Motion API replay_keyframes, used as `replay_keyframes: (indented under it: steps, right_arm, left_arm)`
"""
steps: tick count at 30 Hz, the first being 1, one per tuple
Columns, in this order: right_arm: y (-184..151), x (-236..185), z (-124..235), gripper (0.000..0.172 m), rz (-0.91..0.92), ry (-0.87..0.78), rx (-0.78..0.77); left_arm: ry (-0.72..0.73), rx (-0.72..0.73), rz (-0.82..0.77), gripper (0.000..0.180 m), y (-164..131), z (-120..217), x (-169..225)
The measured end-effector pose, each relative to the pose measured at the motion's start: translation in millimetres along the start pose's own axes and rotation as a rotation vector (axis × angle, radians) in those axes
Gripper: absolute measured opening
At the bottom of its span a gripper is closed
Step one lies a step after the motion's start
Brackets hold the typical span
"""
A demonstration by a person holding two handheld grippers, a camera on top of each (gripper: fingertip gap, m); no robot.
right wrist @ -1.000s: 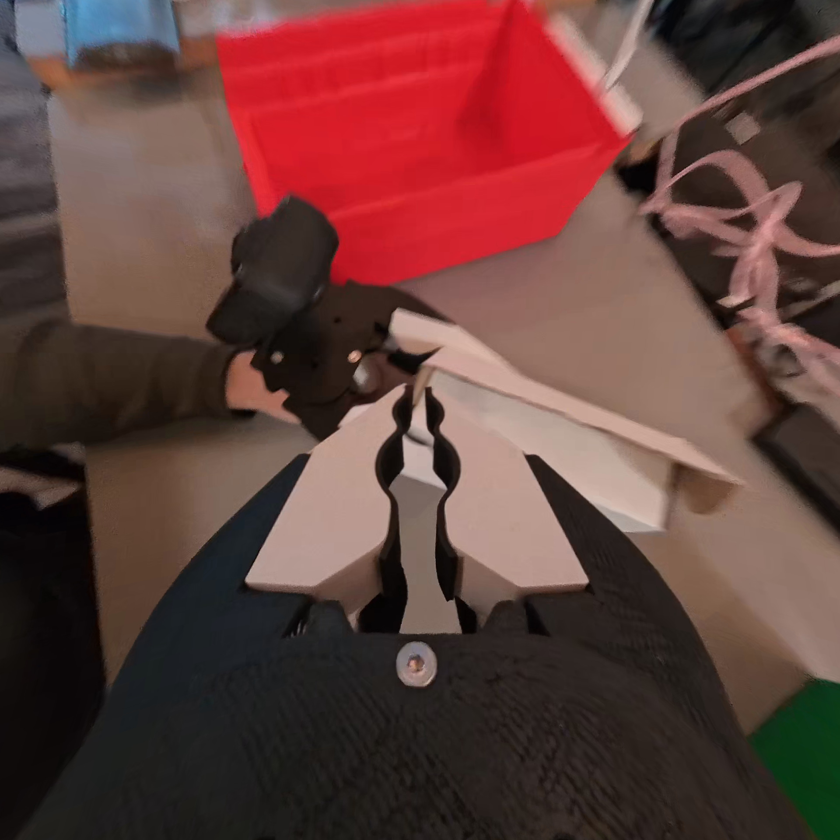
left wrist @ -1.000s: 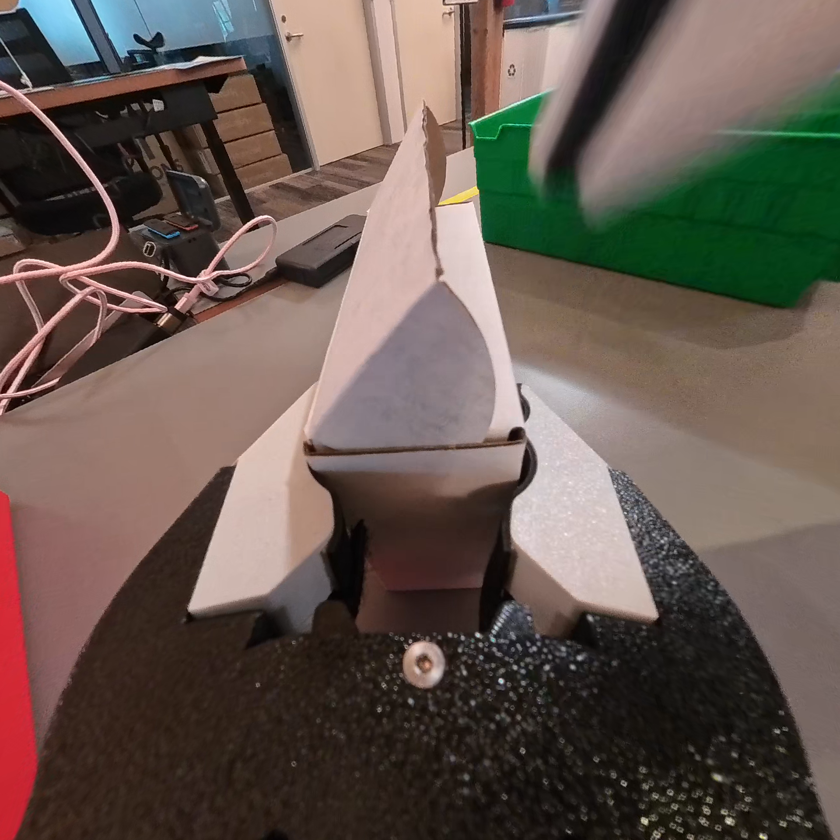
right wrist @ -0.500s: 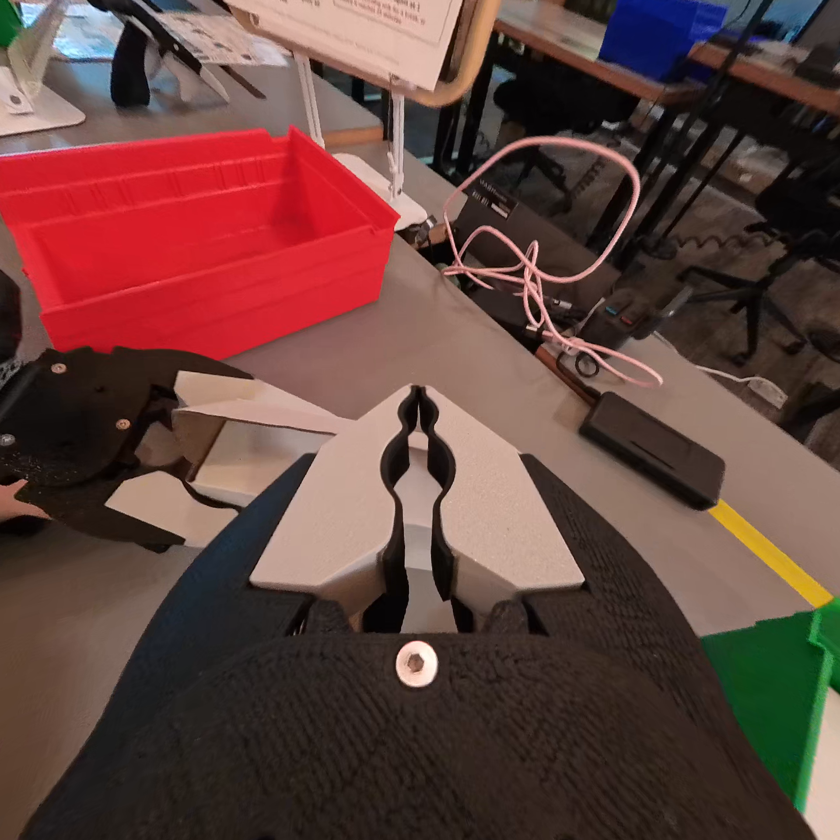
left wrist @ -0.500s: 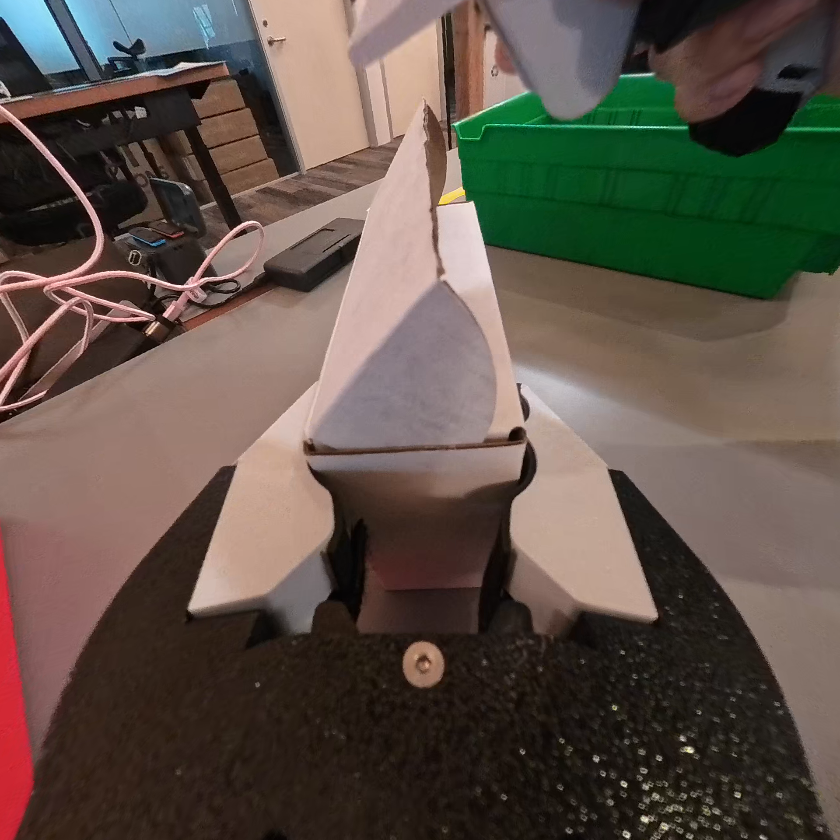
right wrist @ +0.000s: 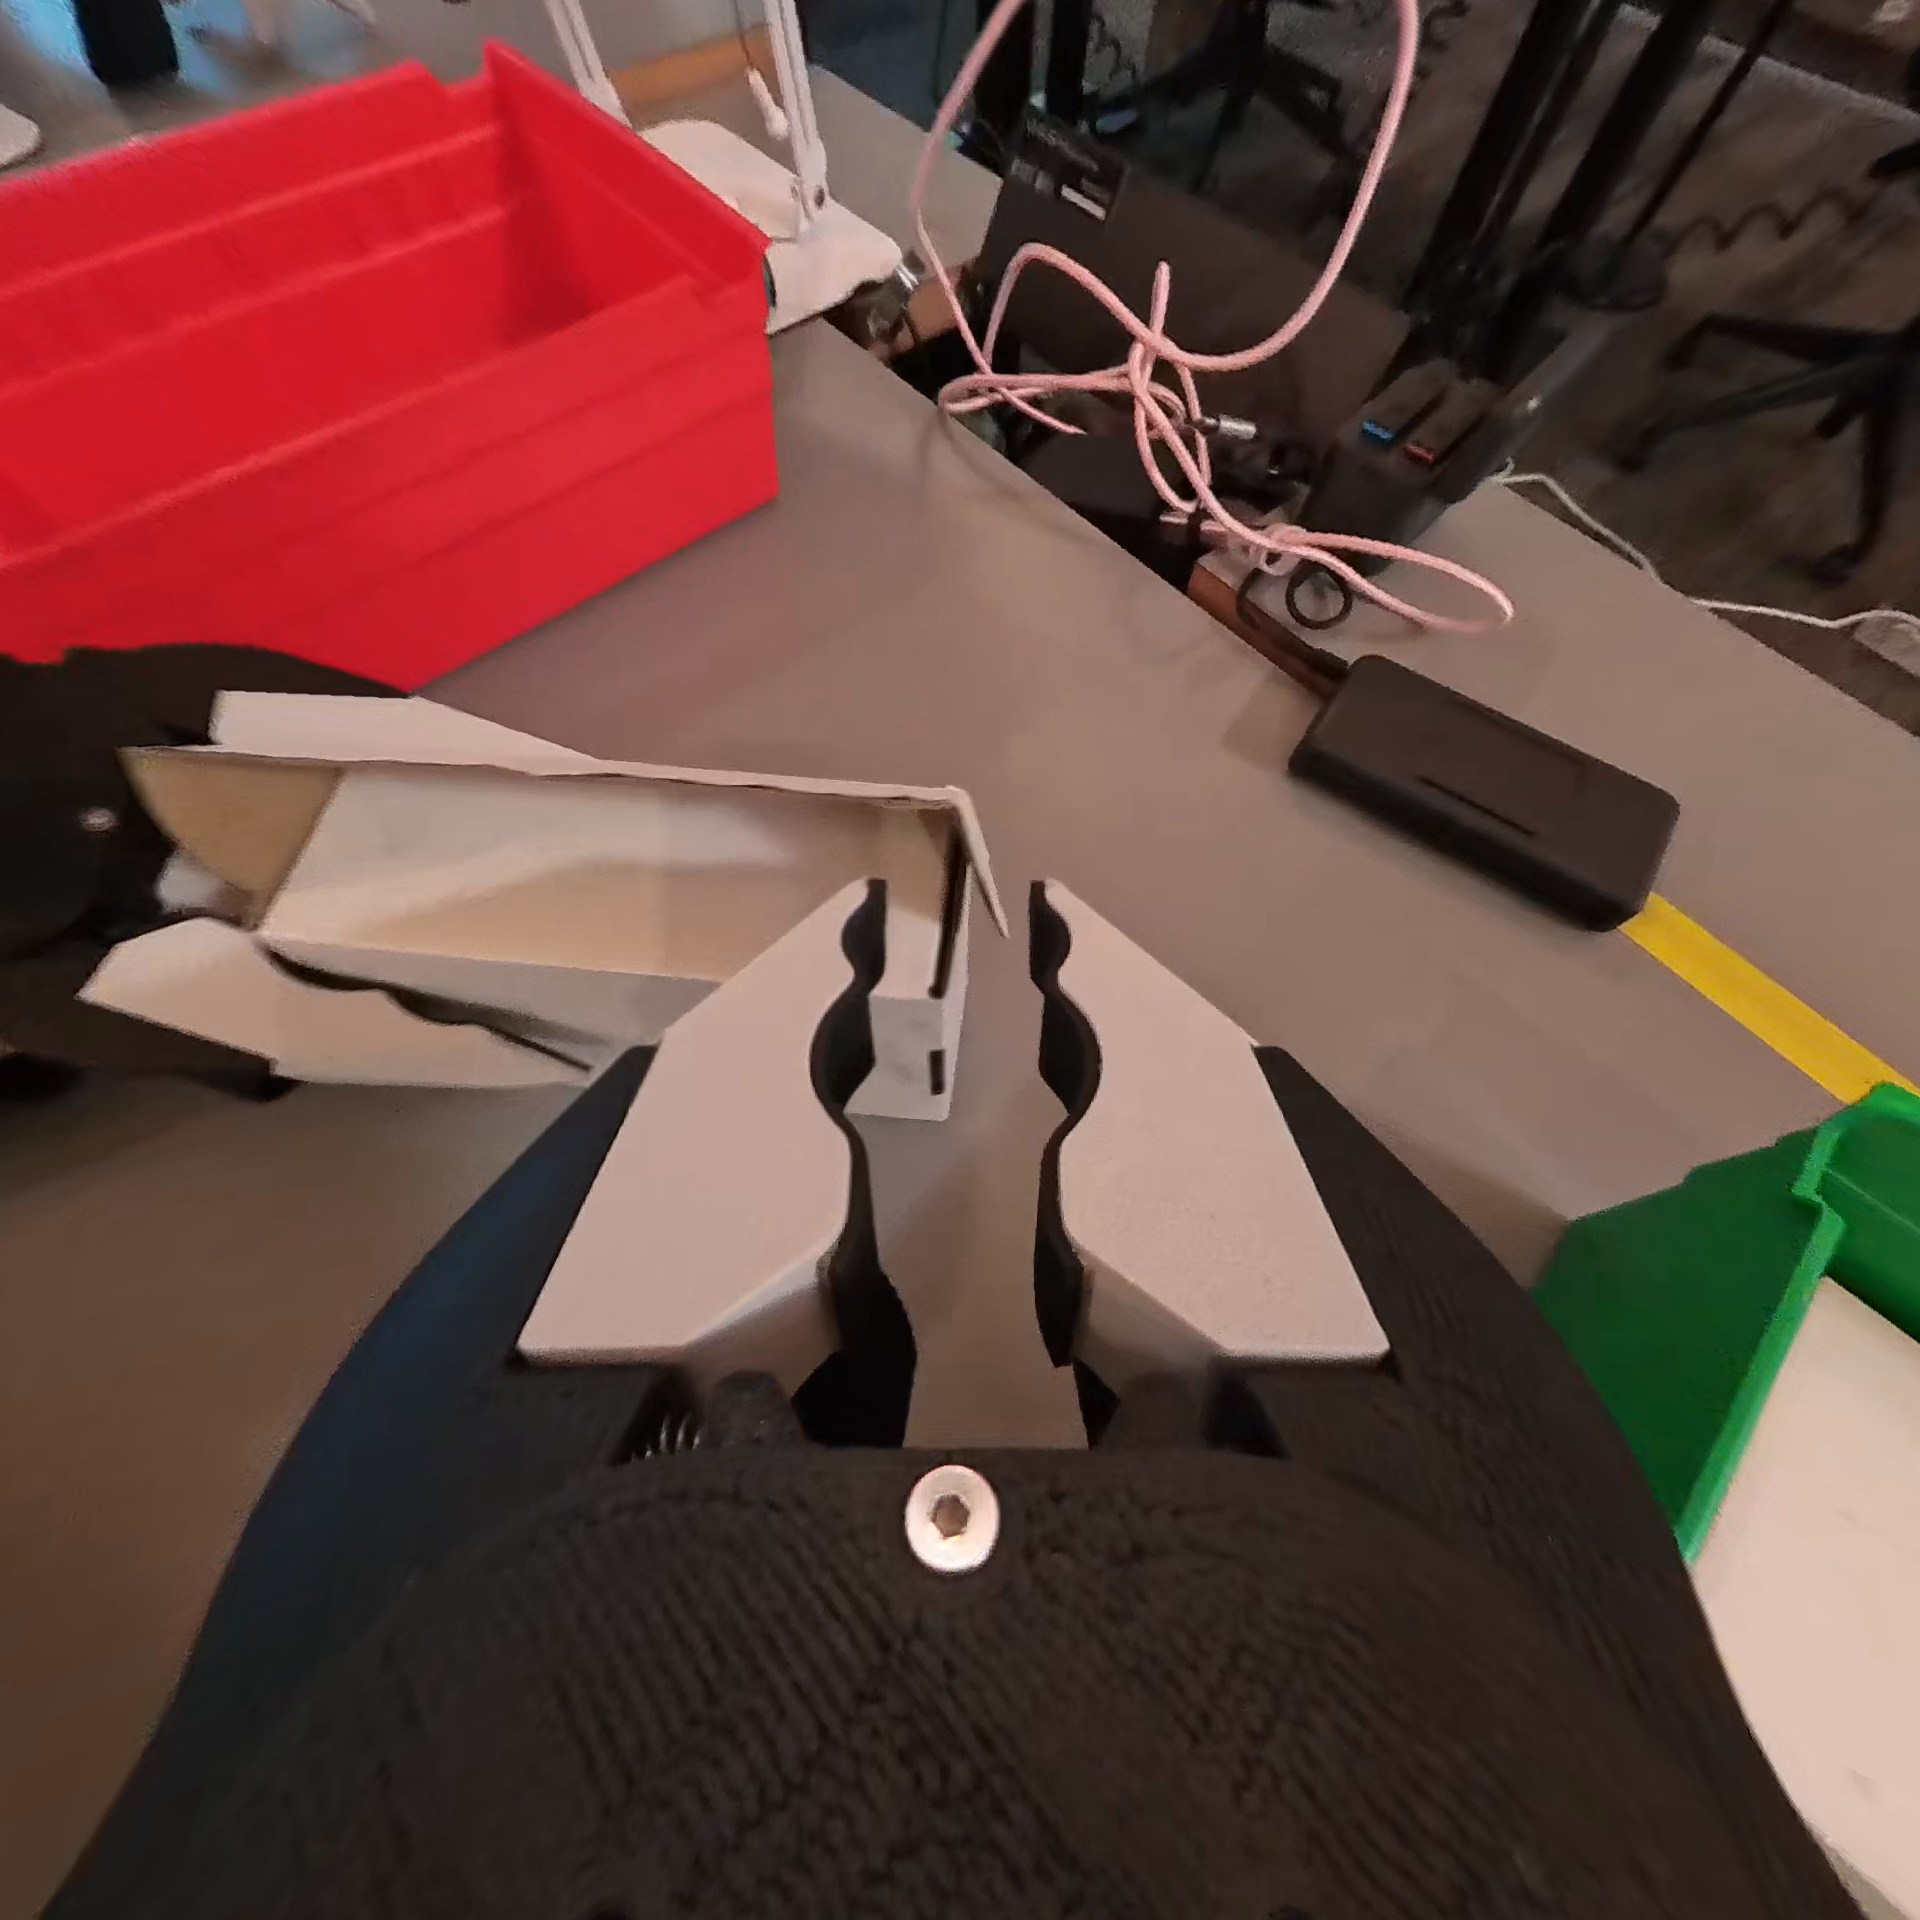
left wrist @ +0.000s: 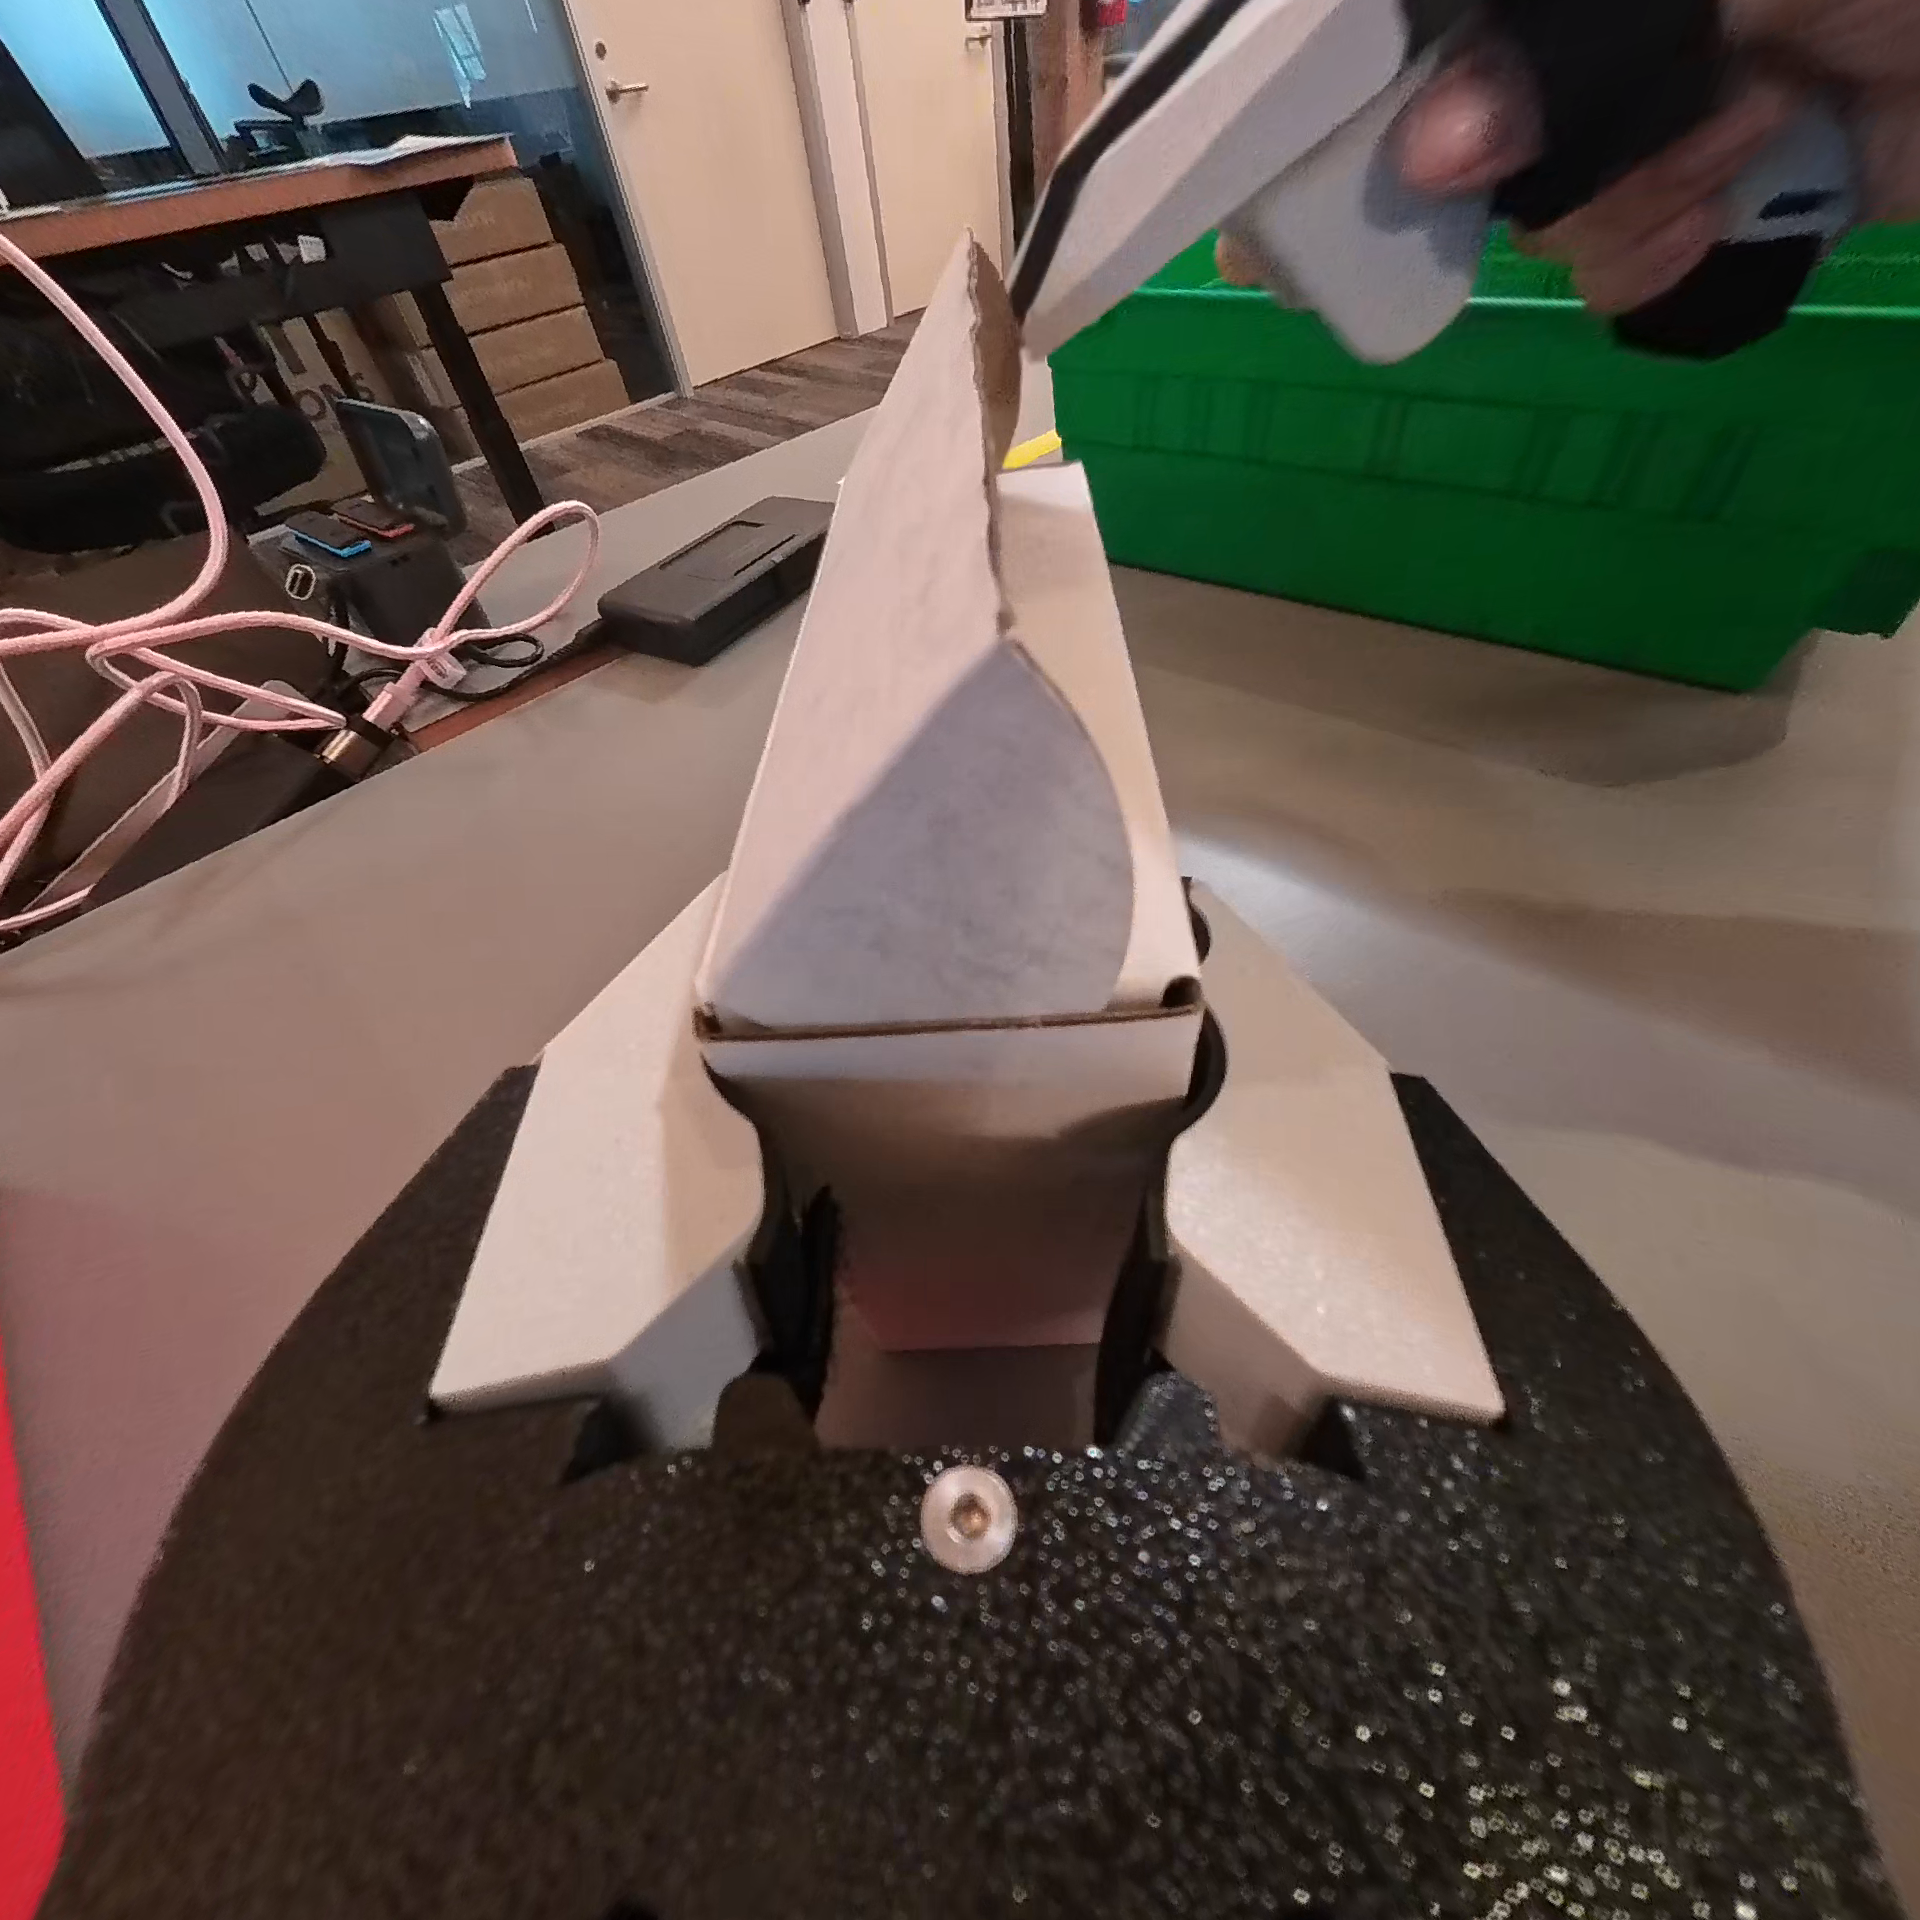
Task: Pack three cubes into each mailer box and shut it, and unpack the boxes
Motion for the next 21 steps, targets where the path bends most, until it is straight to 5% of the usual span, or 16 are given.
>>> replay_keyframes:
  steps: [6,21]
  right_arm:
    - [-4.5,9.5,-23.9,0.002,-0.026,-0.01,0.027]
    - [10.0,0.2,-18.6,0.001,-0.123,-0.069,0.051]
  left_arm:
    - [-0.003,0.001,0.002,0.078,-0.1,0.3,0.3]
    - [0.054,-0.05,-0.031,0.076,2.1,0.9,4.4]
Point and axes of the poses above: each gripper's, where its closed fingertips meet, z back along the fingers, y out of its top, x = y × z across the jaws, the point moved 8 cm from there along z, back along the fingers, and after that the axes turned 15 degrees about y, right-handed, at the moved point
